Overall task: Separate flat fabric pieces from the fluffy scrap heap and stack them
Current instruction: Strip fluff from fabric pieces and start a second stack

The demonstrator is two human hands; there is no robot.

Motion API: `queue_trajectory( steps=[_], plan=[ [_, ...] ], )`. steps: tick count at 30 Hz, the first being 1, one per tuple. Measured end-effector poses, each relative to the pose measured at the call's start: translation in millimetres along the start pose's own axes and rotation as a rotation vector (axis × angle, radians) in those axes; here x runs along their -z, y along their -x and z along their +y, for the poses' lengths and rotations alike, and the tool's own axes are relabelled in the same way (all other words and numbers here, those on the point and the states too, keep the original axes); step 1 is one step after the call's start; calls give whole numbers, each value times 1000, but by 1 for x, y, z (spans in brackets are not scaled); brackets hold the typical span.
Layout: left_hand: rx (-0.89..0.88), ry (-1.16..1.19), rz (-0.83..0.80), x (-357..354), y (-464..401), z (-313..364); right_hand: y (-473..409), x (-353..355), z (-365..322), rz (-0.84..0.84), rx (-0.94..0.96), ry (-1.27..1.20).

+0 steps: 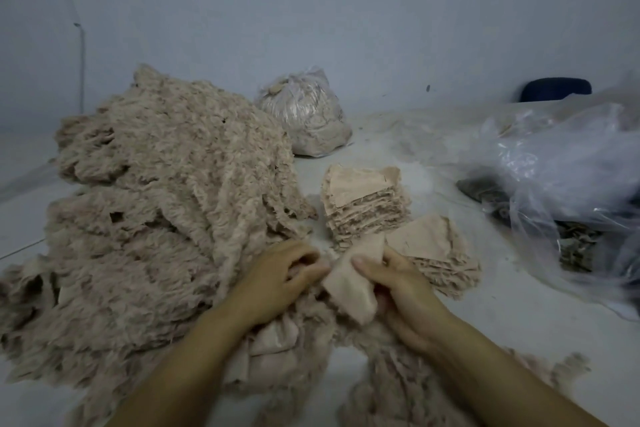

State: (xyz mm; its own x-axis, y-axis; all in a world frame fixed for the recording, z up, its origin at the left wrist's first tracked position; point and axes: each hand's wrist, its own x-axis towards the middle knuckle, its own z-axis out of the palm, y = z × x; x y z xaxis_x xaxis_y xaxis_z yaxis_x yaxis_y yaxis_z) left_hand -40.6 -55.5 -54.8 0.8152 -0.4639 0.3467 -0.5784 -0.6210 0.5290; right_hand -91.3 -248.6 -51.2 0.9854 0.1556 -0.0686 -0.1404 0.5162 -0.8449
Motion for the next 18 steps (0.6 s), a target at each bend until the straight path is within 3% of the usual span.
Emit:
queue_trajectory(
  steps=[4,8,12,14,16,18],
  plan=[
    [117,415,-81,-15,-17,24,1,-3,-8,-32,0,47],
    [26,528,-166,-41,-25,32,-3,1,-4,192,184,102],
    [232,473,229,-40,-27,7,-7,18,-18,368,334,144],
    [312,480,317,-29,-25,-5,-8,27,-26,372,328,262],
    [340,534,204,-21,-23,0,-7,25,-21,248,211,392],
    [287,682,-20,-23,-23,16,-5,16,-10,111,88,367]
  ],
)
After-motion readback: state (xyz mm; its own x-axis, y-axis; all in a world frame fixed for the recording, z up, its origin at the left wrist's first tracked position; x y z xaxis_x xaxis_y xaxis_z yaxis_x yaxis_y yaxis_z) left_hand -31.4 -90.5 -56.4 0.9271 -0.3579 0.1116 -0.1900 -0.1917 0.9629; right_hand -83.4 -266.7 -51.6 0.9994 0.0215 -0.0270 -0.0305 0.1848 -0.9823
